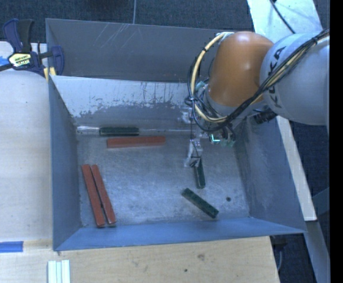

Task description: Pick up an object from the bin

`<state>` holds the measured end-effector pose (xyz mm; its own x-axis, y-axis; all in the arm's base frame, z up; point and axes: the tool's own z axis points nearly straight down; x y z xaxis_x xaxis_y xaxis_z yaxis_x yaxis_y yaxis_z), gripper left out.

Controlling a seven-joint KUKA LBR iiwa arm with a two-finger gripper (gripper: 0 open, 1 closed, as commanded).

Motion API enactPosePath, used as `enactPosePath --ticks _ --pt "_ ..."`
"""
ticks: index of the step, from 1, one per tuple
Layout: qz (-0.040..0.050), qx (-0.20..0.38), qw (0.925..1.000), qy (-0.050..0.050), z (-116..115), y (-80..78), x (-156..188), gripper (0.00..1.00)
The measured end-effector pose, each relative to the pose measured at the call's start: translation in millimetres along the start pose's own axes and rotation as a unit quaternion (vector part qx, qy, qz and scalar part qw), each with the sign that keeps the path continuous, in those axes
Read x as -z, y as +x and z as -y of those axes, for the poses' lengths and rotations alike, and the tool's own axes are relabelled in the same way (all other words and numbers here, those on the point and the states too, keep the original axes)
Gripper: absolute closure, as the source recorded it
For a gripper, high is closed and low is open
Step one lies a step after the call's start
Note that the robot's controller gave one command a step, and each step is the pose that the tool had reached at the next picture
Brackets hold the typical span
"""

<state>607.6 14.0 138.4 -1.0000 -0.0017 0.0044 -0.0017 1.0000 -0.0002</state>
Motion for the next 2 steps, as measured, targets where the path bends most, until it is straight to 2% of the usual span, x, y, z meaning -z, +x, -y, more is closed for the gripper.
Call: enactPosePath --ticks 1,2 --pt "0.0040 -0.045 0.9990 -0.001 -30.9 -21.0 -39.3 0.00" --pt "-0.0004 -0.015 0.9999 0.001 -67.9 -18.2 -69.3 0.00"
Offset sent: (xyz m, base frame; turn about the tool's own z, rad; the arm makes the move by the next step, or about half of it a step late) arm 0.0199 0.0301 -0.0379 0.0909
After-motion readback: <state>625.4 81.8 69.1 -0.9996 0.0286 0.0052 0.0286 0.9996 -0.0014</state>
